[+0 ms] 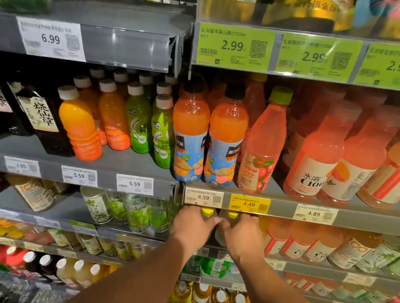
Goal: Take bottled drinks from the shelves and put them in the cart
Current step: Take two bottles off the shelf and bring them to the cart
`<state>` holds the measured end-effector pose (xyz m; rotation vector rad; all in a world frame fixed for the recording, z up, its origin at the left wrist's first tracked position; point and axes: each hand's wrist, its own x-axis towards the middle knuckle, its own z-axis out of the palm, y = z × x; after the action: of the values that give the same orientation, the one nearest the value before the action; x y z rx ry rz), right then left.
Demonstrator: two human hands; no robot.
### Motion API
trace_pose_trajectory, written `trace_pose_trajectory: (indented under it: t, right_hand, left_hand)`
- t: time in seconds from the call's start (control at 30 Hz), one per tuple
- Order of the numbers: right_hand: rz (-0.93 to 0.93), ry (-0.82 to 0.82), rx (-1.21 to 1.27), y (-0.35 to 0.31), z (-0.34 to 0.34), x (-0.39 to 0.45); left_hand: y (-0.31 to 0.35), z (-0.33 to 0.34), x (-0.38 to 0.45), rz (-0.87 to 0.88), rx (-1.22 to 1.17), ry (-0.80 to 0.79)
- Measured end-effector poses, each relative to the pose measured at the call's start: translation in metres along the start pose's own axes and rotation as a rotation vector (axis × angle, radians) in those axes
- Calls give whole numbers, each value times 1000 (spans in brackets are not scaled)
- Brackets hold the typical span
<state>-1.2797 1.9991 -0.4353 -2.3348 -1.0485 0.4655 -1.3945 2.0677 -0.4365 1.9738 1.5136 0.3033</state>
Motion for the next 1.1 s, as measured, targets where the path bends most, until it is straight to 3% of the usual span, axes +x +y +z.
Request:
trace_pose_trajectory:
  t: [0.17, 0.47, 0.83, 1.1]
  right_hand:
    - [-33, 24, 28, 11, 6, -8]
    - [-55, -93, 157, 30, 12, -21]
    - [-283, 27, 247, 3, -33, -90]
    - [-472, -131, 212, -74, -22, -167]
  left_hand:
    - [-17, 17, -12, 111, 45, 61]
    - [-39, 31, -23, 169, -194, -110]
    - [-22, -18, -97, 145, -414, 107]
    - [-66, -119, -202, 52, -465, 251]
